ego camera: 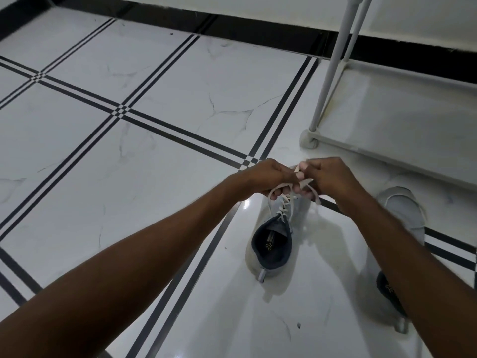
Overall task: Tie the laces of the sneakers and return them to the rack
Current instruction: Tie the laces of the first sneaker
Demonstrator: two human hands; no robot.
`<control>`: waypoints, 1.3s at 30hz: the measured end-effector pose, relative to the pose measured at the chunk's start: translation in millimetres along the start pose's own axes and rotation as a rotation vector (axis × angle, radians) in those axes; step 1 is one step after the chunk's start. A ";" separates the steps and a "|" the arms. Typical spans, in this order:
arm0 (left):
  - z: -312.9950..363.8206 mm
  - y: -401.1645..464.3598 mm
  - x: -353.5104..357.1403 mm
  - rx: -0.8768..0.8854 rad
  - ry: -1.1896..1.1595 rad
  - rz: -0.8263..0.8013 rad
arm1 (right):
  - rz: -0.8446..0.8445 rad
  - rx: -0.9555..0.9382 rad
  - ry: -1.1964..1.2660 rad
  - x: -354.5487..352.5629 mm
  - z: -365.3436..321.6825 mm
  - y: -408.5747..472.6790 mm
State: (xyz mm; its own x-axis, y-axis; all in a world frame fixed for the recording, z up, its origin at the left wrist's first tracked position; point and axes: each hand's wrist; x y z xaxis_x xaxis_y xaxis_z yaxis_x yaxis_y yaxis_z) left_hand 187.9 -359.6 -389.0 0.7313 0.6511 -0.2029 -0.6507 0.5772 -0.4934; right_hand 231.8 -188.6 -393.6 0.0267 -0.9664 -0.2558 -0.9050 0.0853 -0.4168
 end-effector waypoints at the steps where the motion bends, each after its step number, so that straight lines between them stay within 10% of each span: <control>1: -0.2 -2.2 -3.2 0.002 -0.010 0.001 | 0.025 0.003 -0.077 1.4 5.9 -0.3; 7: 0.2 -10.7 -19.5 0.277 0.576 0.114 | -0.183 0.063 -0.248 7.0 29.2 -8.3; 11: -7.3 -8.8 -2.8 0.481 0.954 0.320 | -0.207 0.097 0.109 20.5 31.9 -8.6; 15: -20.5 -13.3 9.8 0.503 0.852 0.508 | -0.317 0.210 0.295 25.9 30.4 -8.9; 23: -52.1 -32.6 -7.4 -0.027 -0.226 0.356 | 0.293 0.264 0.264 -3.2 49.4 -7.8; 29: -89.6 -49.0 -23.8 -0.418 -0.205 0.322 | 0.675 0.134 -0.615 -35.6 91.7 -31.8; 34: -79.8 -31.5 3.4 -0.211 0.374 0.474 | 0.465 -0.107 -0.611 11.0 88.6 -30.3; 39: -58.8 -26.9 23.4 0.027 0.462 0.405 | 0.195 -0.050 -0.310 53.5 76.0 -31.6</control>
State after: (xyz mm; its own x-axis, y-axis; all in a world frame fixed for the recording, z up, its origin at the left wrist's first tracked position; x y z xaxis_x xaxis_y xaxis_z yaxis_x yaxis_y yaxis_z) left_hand 234.4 -388.8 -430.2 0.4339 0.5435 -0.7186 -0.8958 0.3452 -0.2798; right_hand 294.1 -224.6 -460.5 -0.0276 -0.8132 -0.5813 -0.9254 0.2407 -0.2928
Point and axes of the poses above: each hand's wrist, its own y-axis towards the middle knuckle, its own x-axis out of the palm, z = x × y, and after that the axes turned 3 degrees about x, right-handed
